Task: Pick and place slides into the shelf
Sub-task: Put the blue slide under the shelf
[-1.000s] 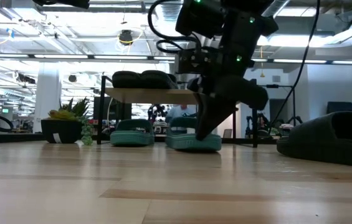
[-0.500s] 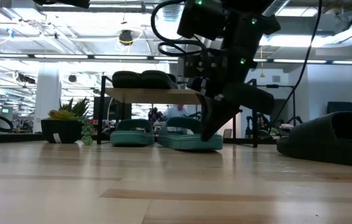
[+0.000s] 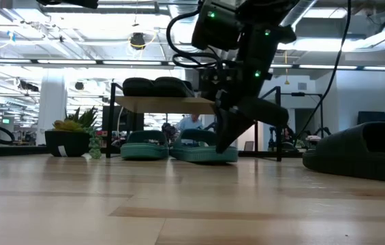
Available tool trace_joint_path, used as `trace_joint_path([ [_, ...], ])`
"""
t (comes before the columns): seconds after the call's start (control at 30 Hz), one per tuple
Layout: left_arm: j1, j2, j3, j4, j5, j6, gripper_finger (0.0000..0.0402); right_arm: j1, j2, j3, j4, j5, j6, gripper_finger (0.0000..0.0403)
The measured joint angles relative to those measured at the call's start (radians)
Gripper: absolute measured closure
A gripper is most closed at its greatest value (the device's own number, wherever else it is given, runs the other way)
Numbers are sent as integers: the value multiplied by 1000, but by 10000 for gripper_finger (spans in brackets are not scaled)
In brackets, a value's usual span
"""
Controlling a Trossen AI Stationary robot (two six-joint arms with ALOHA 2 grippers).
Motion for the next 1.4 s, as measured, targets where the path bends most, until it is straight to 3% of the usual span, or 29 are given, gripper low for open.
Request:
trace_joint_path([
  [0.97, 0, 0, 0, 1, -23, -20, 276, -109, 0, 38, 130, -3, -165, 403],
  [1.4, 0, 0, 0, 1, -28, -20, 276, -128, 24, 101, 151, -63, -111, 403],
])
